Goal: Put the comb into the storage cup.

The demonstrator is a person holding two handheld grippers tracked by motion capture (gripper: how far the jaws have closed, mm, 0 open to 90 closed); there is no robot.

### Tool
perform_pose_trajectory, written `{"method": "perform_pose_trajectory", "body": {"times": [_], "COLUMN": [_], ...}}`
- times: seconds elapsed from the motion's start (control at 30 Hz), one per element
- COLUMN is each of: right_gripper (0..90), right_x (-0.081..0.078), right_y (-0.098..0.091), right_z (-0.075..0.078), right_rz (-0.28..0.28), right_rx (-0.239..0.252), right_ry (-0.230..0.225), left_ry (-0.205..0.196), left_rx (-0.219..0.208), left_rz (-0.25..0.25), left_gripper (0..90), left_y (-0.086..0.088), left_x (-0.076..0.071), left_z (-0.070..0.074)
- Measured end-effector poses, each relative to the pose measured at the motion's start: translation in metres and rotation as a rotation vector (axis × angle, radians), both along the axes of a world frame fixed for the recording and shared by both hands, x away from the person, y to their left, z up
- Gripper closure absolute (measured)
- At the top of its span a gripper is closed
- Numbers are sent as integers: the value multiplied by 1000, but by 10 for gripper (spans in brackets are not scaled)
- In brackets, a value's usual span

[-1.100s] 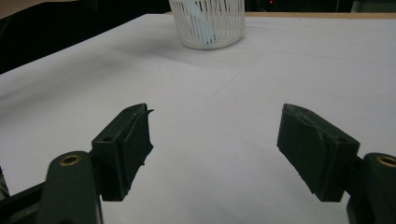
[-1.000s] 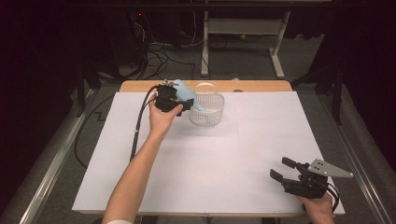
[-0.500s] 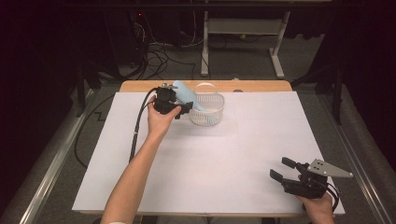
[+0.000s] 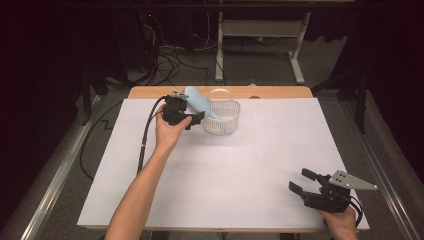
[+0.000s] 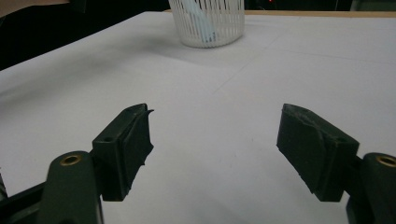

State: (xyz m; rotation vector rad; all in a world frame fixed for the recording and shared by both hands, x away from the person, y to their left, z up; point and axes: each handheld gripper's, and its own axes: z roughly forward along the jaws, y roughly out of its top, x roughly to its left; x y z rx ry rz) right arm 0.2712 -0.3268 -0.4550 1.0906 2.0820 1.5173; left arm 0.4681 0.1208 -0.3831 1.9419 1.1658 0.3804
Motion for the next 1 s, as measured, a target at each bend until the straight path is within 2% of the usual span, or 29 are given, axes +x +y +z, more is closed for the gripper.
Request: {"method": "perform_pose_trajectory", "body": {"times": [0.57,1.0], "right_gripper": [265,265], "right_x": [0,0], "right_y": [0,0], "right_z": [0,0], "right_rz": [-1,-1], "right_rx": [-2,-5], "right_ry": [-1,-3], "left_ry": [-21,-61], "left_rx": [12,27], "left_rz": [-7,-19], "left_gripper": [222,222], "left_y": [9,13], "left_x": [-11,-23], "left_z": [3,11]}}
